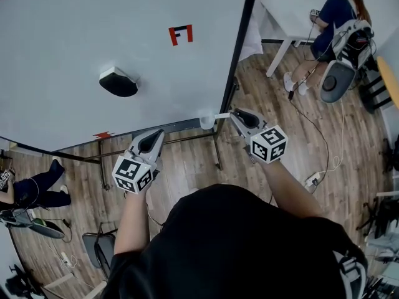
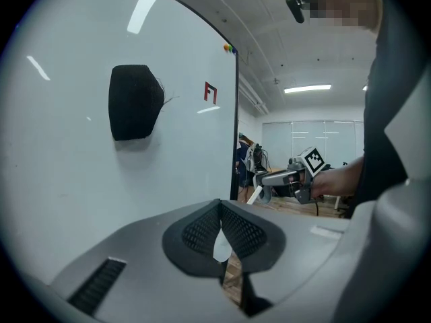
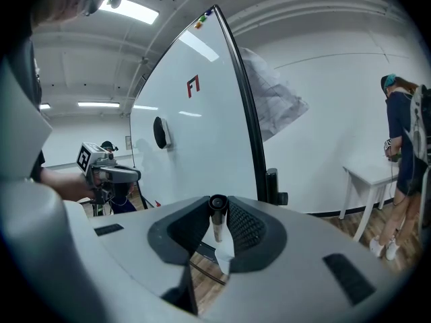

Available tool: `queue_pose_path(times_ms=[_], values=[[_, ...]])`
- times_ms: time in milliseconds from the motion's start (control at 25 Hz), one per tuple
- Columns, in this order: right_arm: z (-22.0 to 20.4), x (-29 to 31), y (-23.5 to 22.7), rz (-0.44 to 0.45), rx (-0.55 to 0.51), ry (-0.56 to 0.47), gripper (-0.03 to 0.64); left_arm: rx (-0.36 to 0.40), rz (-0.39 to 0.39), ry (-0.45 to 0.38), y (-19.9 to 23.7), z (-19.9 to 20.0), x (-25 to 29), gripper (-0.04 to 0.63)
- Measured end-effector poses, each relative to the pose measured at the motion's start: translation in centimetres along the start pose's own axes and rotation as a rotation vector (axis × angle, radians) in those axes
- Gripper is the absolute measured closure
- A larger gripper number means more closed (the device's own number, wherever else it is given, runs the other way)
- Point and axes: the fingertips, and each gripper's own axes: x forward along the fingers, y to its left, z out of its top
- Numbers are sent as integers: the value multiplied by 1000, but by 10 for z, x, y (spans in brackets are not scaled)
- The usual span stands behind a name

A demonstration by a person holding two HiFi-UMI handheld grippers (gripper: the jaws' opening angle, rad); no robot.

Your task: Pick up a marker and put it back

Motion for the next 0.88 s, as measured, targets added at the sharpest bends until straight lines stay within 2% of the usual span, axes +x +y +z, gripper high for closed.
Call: queue_pose_path(times_ms=[400,880], values=[[-8,13,-7,-5,-12,27,543,-11,18,4,2,-5,-8,584],[-49,62,-14,23,-54,135,544,-25,74,12,17,-10,-23,584]])
